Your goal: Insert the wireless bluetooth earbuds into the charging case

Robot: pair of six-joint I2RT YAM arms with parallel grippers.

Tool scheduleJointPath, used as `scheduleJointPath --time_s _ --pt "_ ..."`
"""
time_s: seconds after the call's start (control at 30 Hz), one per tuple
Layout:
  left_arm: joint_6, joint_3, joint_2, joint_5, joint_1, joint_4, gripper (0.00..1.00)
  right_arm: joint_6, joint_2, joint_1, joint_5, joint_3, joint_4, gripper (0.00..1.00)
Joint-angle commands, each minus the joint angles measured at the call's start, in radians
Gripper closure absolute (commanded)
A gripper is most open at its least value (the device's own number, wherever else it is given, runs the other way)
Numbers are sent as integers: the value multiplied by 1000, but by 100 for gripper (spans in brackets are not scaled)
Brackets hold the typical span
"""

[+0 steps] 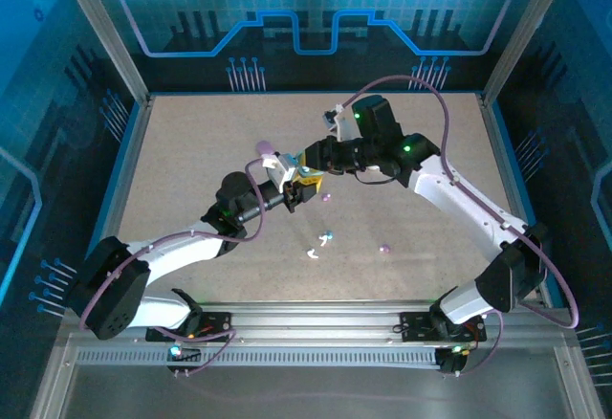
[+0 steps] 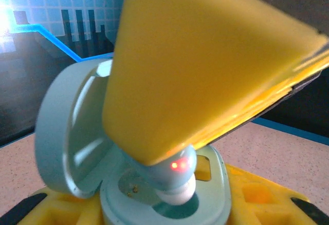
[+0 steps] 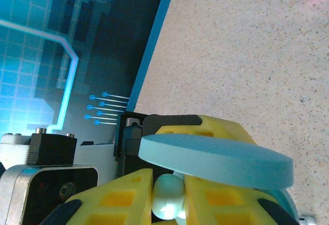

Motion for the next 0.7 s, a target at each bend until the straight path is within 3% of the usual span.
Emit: scheduleJointPath --time_s 0.0,0.5,0.67 --pt "-8 32 1 -8 -8 79 72 -35 25 19 54 26 -82 77" --pt "-3 29 1 -11 -9 77 72 -60 21 26 130 68 -165 71" --pt "6 23 -2 -17 -8 69 72 -55 -4 26 132 79 -170 65"
